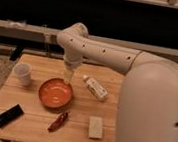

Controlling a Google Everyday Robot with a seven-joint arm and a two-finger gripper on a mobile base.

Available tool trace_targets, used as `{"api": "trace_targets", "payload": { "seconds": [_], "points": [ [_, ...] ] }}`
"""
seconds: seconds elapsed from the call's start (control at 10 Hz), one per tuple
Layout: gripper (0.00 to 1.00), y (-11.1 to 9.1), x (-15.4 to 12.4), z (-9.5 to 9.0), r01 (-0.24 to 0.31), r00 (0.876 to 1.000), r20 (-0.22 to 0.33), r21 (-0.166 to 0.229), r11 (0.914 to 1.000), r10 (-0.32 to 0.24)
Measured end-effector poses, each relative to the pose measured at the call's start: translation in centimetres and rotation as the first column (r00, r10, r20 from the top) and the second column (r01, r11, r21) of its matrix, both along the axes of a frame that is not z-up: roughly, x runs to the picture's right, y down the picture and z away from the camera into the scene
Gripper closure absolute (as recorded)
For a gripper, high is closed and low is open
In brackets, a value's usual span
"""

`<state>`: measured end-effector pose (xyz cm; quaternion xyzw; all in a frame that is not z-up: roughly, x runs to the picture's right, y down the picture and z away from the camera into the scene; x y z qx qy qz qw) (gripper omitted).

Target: Stand the bottle upright

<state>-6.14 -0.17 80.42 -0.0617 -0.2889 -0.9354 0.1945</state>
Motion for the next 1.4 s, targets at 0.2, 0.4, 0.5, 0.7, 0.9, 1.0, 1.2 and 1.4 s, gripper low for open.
{"api": "trace_targets", "payload": {
  "seconds": [0.2, 0.4, 0.5, 0.7, 0.9, 1.0, 1.2, 1.4],
  "points": [
    [0.20, -0.6, 2.3, 4.5, -0.013, 0.999, -0.049, -0.027, 0.9995, 0.012],
    [0.20, 0.0, 3.2, 9.0, -0.021, 0.996, -0.092, -0.069, 0.9974, 0.015],
    [0.20, 0.3, 3.7, 10.5, -0.024, 0.994, -0.111, -0.081, 0.9964, 0.015],
    [0.20, 0.6, 4.5, 13.1, -0.045, 0.988, -0.154, -0.101, 0.9938, 0.029],
    [0.20, 0.8, 5.1, 14.0, -0.066, 0.982, -0.182, -0.098, 0.9930, 0.048],
    [0.20, 0.8, 5.6, 14.3, -0.079, 0.978, -0.199, -0.091, 0.9927, 0.059],
    [0.20, 1.0, 6.2, 15.0, -0.096, 0.972, -0.221, -0.084, 0.9919, 0.075],
    [0.20, 1.1, 6.6, 15.5, -0.102, 0.970, -0.231, -0.081, 0.9915, 0.080]
  ]
}}
